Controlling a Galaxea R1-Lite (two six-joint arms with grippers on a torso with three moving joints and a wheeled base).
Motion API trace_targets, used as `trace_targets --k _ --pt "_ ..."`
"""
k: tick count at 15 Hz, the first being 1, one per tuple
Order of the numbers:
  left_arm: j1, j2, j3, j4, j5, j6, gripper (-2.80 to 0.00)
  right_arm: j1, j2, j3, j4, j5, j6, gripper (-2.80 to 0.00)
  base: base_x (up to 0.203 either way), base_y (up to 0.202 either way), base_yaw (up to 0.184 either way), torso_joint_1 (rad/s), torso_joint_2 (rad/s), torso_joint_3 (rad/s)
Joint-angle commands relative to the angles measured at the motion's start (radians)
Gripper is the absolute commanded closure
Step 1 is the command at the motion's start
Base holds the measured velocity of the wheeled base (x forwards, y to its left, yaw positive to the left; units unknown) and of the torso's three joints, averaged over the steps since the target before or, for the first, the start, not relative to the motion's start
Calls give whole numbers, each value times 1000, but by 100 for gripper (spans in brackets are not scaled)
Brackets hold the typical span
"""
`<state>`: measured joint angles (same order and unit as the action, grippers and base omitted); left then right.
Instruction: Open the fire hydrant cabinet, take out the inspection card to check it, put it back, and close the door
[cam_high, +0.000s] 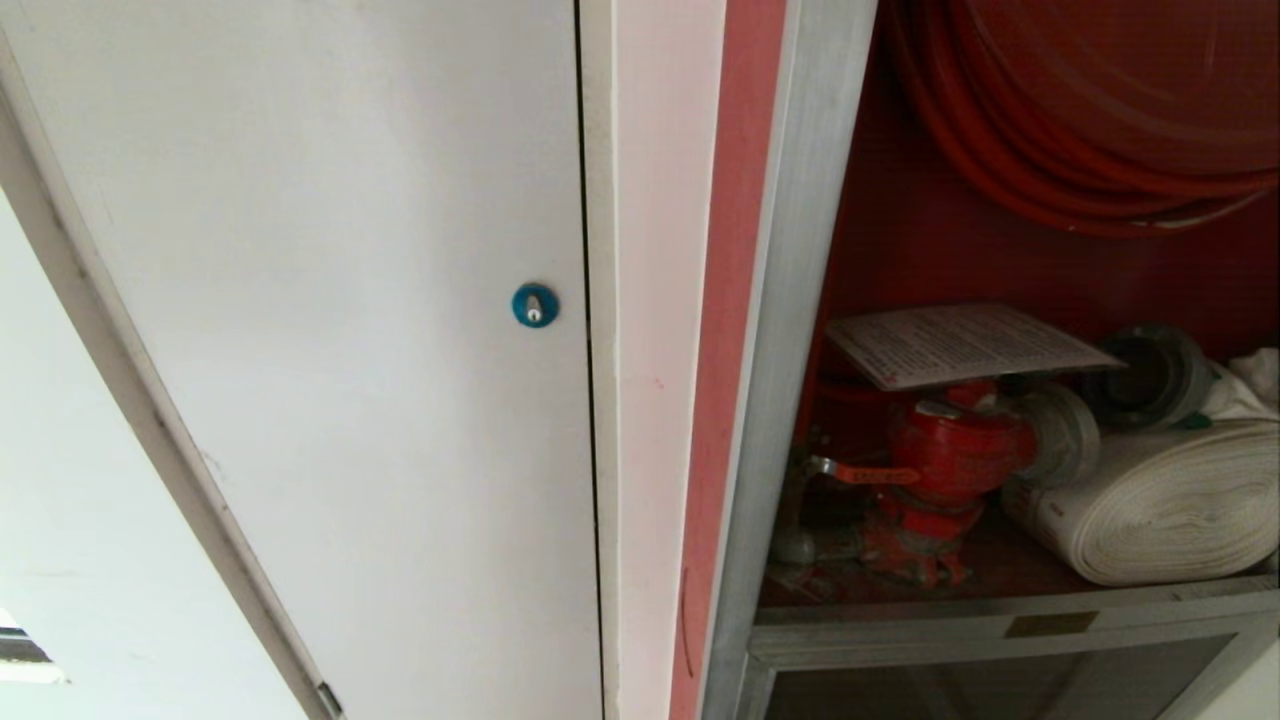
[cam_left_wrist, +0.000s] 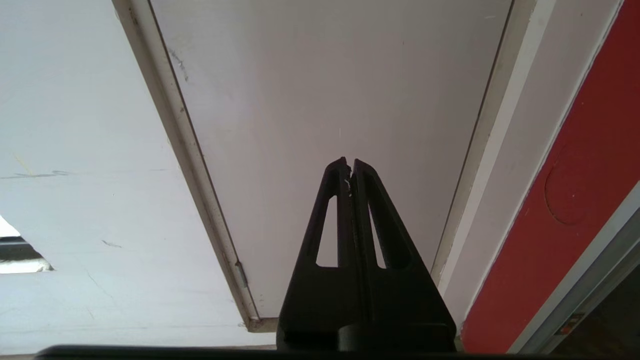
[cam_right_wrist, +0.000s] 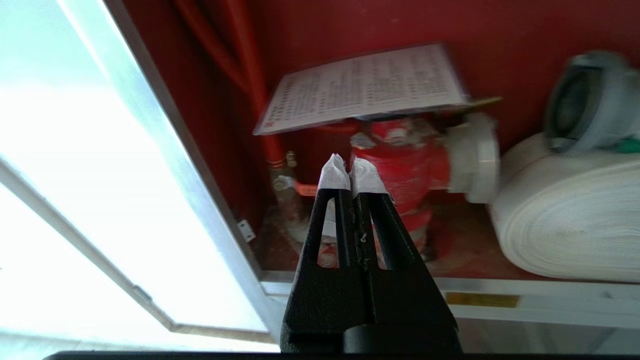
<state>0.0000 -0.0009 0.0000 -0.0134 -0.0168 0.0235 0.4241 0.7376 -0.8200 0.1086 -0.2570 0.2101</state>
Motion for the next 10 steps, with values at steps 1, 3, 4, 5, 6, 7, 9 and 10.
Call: trace_targets --k 1,3,4,5,6,7,9,10 --pt "0 -1 6 0 0 1 0 -23 -101 32 5 -4 -14 0 0 0 0 0 0 0" --pt "0 -1 6 0 0 -1 0 -123 -198 74 7 43 -48 0 0 0 0 0 0 0" --pt "0 1 6 0 0 0 0 -186 -236 104 8 75 -57 0 0 0 0 0 0 0" --pt "0 -1 6 0 0 -1 0 -262 -269 133 8 116 -68 0 0 0 0 0 0 0" --pt "0 0 6 0 0 0 0 -342 -303 155 8 172 -78 0 0 0 0 0 0 0" --pt "0 -1 6 0 0 0 0 -408 -353 179 8 231 -84 0 0 0 0 0 0 0" --pt "0 -1 6 0 0 -1 0 -442 -456 225 9 287 -92 0 0 0 0 0 0 0" --pt "0 -1 6 0 0 1 0 -451 -492 258 9 301 -94 0 0 0 0 0 0 0"
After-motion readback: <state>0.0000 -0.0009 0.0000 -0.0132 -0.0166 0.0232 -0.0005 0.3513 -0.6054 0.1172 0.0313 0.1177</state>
